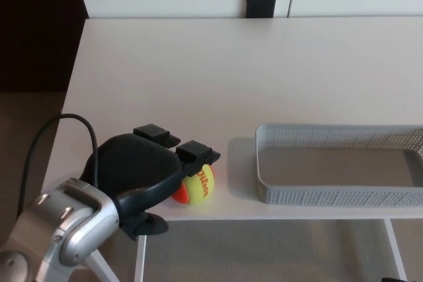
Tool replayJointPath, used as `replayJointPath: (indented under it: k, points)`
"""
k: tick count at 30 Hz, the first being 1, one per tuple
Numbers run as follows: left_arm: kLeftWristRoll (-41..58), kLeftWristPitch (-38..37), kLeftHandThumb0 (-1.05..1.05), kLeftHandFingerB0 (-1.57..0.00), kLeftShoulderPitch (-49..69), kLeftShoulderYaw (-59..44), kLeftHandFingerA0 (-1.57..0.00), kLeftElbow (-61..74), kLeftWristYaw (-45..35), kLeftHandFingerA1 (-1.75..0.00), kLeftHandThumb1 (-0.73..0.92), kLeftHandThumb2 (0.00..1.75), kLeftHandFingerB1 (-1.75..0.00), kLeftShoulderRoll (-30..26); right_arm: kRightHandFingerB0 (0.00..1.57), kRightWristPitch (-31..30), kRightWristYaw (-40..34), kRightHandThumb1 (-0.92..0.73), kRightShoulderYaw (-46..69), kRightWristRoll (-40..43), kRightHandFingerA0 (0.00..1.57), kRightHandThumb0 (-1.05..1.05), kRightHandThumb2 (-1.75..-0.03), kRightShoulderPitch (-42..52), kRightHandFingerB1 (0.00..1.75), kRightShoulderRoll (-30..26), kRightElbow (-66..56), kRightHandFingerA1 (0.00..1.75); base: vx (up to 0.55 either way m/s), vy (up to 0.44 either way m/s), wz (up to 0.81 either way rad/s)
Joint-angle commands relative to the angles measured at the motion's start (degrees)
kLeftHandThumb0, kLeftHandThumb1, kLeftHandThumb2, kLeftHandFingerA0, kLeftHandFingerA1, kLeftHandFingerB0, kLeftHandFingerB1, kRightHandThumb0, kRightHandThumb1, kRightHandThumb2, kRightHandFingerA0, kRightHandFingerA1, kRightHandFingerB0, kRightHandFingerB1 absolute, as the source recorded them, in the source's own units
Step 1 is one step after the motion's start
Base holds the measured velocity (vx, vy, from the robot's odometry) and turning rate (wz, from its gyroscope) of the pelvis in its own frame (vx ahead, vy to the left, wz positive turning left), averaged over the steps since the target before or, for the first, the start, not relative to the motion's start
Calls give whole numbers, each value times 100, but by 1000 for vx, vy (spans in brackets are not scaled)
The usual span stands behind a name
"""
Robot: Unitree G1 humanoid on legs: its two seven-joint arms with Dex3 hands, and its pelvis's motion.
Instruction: The robot walk towards a table in front and uses its left hand to pickup a tennis ball on the left side and put it in a container on the right hand side
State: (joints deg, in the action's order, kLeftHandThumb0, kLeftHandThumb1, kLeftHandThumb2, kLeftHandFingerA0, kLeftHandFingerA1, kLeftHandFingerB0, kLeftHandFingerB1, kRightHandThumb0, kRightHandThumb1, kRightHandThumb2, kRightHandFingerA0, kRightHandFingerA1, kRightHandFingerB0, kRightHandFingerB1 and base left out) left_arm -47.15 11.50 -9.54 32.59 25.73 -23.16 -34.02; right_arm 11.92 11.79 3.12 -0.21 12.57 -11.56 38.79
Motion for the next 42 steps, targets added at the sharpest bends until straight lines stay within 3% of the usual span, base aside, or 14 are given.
replayJointPath:
  k: [1, 2, 3, 5, 6, 42]
  points:
    - [-1412, -59, -27, -11, -146, 202, -13, -222, 84, -30, 47, 57, -31, 61, 30, -154, -60, -58, 26, -88, 60, -33, -58, -27, 34, -199, -214, 44, 0, 0, 0]
    - [-1447, -48, -27, -11, -148, 213, -13, -239, 60, -30, 47, 57, -31, 83, 30, -167, -59, -58, 30, -86, 60, -33, -58, -23, 34, -201, -227, 44, 0, 0, 0]
    - [-1513, -12, -19, 0, -159, 235, 0, -260, 4, -49, 48, 93, -48, 114, 30, -171, -70, -58, 23, -100, 60, -33, -58, -13, 34, -201, -242, 44, 0, 0, 0]
    - [-1562, -3, -18, -1, -164, 239, -1, -299, -11, -49, 48, 93, -48, 161, 31, -189, -86, -57, 24, -106, 62, -33, -57, -15, 34, -193, -247, 44, 0, 0, 0]
    - [-1566, -17, -27, -11, -167, 237, -12, -333, -13, -30, 47, 57, -31, 199, 30, -228, -93, -57, 24, -114, 62, -32, -57, -14, 34, -192, -276, 44, 0, 0, 0]
    - [-1776, -403, -34, -16, -243, 68, -23, -1017, -33, -36, 48, 62, -34, 776, 33, -456, -64, -55, 121, 12, 61, -32, -57, -80, 35, -138, -569, 45, 0, 0, 0]
